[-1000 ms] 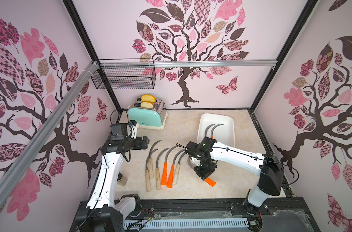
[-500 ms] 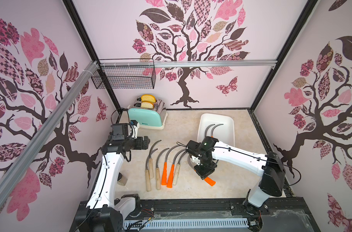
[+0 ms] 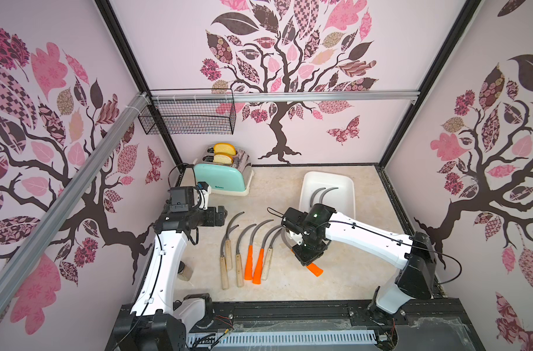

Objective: Put small sickles into storage boxes
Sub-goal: Pick up the sickle at the center of the board, then place the sickle in the storage box.

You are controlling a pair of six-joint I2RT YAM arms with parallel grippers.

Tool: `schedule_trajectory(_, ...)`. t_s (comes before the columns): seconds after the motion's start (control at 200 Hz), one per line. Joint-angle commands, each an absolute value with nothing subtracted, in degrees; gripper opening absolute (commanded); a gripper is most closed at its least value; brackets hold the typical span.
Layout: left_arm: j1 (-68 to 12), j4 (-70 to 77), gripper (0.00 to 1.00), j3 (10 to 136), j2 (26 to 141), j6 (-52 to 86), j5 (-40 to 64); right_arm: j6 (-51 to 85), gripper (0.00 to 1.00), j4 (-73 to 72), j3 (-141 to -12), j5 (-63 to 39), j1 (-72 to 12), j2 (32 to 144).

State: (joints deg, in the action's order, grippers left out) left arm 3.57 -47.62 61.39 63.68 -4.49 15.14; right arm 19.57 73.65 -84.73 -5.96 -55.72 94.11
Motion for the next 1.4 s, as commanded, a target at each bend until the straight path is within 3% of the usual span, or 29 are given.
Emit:
schedule_trajectory(0.0, 3.29, -46.83, 0.98, 63.10, 63.57, -4.41, 15.03, 20.73, 0.25, 74.20, -87.74, -3.50, -55.14, 92.30)
schedule_trajectory(0.275, 2.99, -46.85, 0.98, 63.72, 63.59, -4.39, 14.86, 22.28, 0.26, 69.49, -89.72, -2.13, -50.08, 91.49)
schedule_trajectory(0.755, 3.05, -47.11, 0.98, 65.13, 63.62, -5.08, 14.17, 21.64, 0.27, 56.52, -87.60, -2.48, -30.58, 88.55)
schedule_trajectory(1.395, 2.85, -47.95, 0.98, 65.92, 63.39, -5.37, 14.65, 22.75, 0.27, 46.44, -81.82, -2.09, -22.45, 91.73)
